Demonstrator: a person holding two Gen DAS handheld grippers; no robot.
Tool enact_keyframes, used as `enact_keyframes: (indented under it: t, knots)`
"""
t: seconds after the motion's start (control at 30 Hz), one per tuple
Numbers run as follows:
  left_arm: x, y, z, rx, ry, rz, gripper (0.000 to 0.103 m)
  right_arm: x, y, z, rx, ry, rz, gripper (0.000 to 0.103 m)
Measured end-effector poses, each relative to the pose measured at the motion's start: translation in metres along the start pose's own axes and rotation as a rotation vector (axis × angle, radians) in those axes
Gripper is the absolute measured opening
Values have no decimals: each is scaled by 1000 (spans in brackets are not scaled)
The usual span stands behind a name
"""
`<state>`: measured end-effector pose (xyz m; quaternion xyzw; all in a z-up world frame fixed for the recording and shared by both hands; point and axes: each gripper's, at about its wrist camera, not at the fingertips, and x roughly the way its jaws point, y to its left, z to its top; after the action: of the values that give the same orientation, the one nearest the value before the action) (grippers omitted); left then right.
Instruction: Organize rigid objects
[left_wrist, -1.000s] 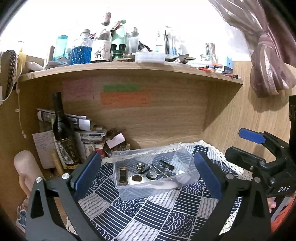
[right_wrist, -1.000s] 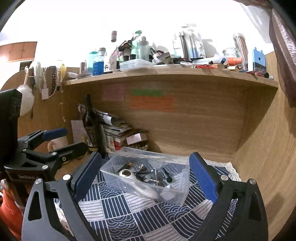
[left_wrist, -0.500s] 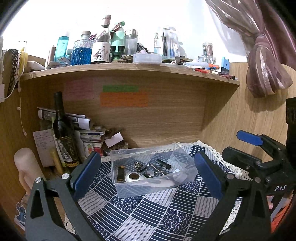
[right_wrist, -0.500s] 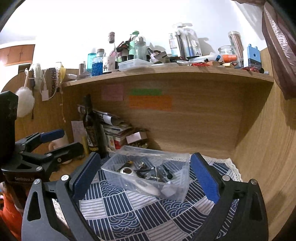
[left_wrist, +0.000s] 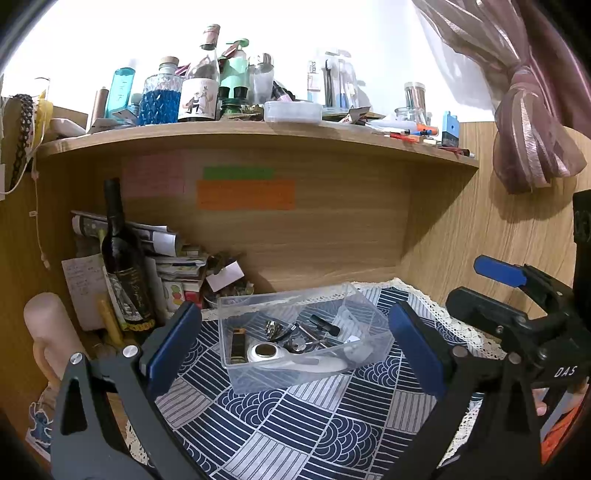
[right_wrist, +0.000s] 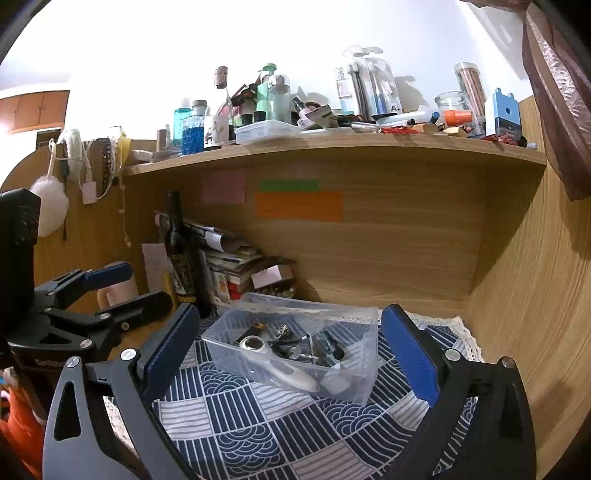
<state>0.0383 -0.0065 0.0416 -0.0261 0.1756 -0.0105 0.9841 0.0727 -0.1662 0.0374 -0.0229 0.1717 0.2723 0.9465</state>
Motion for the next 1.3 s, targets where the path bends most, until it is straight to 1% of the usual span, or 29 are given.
enact_keyframes:
  t: [1.3]
  knots:
    - [1, -5, 2, -13, -10, -4, 103, 4, -2, 1, 6, 7, 7, 99]
